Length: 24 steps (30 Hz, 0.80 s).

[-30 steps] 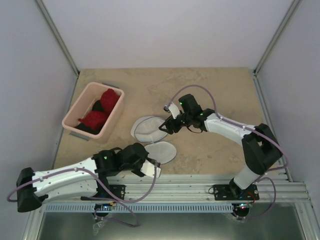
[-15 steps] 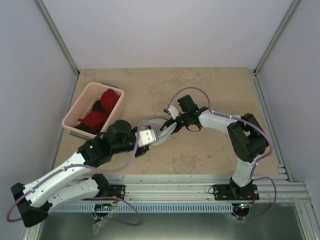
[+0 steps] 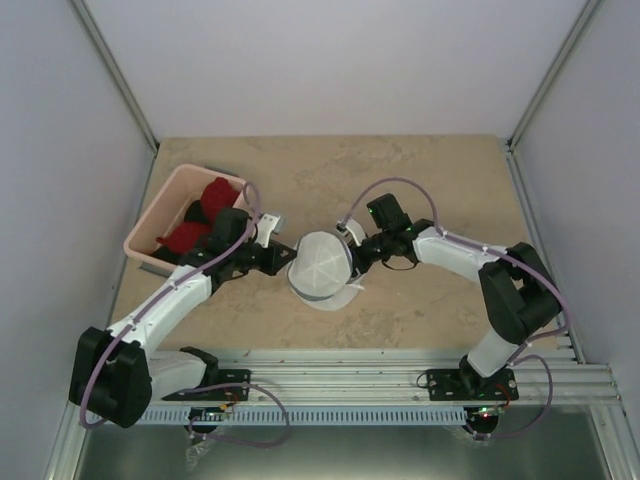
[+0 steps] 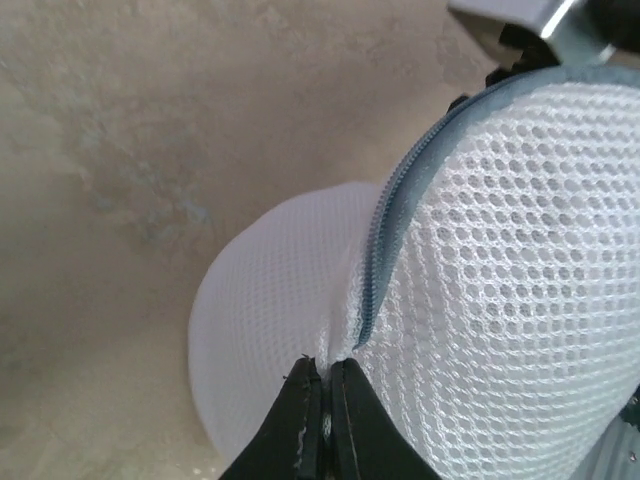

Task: Unzip the laundry bag and remove the bra

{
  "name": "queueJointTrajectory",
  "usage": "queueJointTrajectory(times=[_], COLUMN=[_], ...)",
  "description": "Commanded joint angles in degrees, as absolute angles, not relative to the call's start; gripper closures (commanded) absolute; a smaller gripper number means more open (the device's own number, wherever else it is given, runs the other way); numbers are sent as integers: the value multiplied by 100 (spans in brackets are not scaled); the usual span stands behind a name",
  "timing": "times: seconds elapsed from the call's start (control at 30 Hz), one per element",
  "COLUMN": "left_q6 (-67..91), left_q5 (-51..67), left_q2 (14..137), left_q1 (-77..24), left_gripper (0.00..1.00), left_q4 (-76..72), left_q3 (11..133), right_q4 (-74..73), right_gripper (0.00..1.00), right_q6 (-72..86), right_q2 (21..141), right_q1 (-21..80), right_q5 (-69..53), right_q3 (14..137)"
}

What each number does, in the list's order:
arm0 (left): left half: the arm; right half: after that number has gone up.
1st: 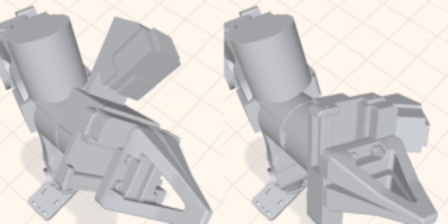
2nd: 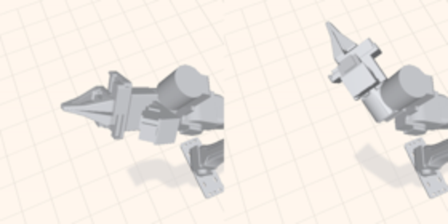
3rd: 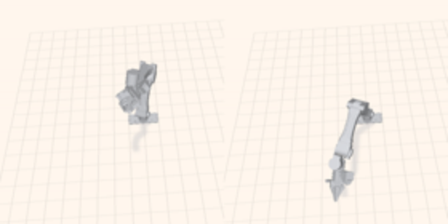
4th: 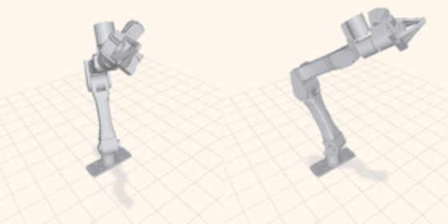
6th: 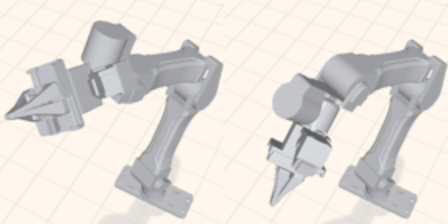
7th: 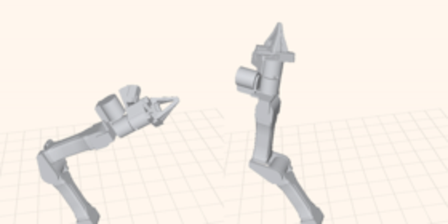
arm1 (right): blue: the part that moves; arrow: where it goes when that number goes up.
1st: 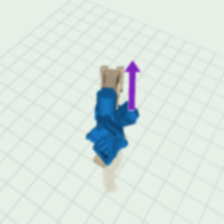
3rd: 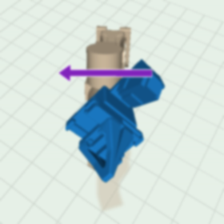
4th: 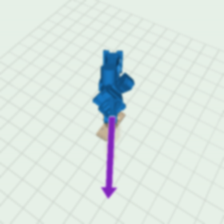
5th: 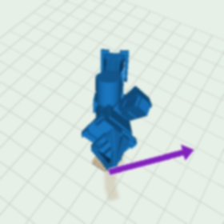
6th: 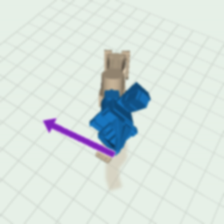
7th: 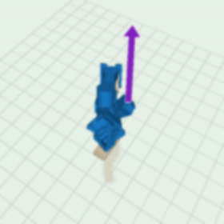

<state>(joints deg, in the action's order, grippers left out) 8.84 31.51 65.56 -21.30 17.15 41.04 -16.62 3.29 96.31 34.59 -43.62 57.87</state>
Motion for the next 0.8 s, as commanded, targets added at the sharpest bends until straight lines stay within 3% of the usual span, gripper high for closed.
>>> queueJointTrajectory(times=[0.0, 0.13, 0.33, 0.57, 0.77], left_q6=[1100, 975, 637, 1702, 1869], left_q5=[3357, 3360, 4127, 3894, 3969], left_q2=[6699, 6680, 6459, 6734, 7001], left_q1=[-2106, -2106, -2118, -2125, -2120], left_gripper=[100, 100, 100, 100, 100], left_q4=[1390, 1694, 1368, 856, 40], left_q3=[3882, 3658, 3546, 3537, 3734], right_q4=[-1927, -1728, 164, 1140, 456], right_gripper=[46, 44, 40, 37, 36], right_q6=[453, 728, 1301, 2788, 2068], right_q2=[9392, 8924, 8688, 8537, 8522], right_q1=[3489, 3432, 3028, 2290, 2268], right_q5=[-4372, -2896, -4538, -3833, -4039], right_q3=[5939, 5899, 5536, 5013, 5094])
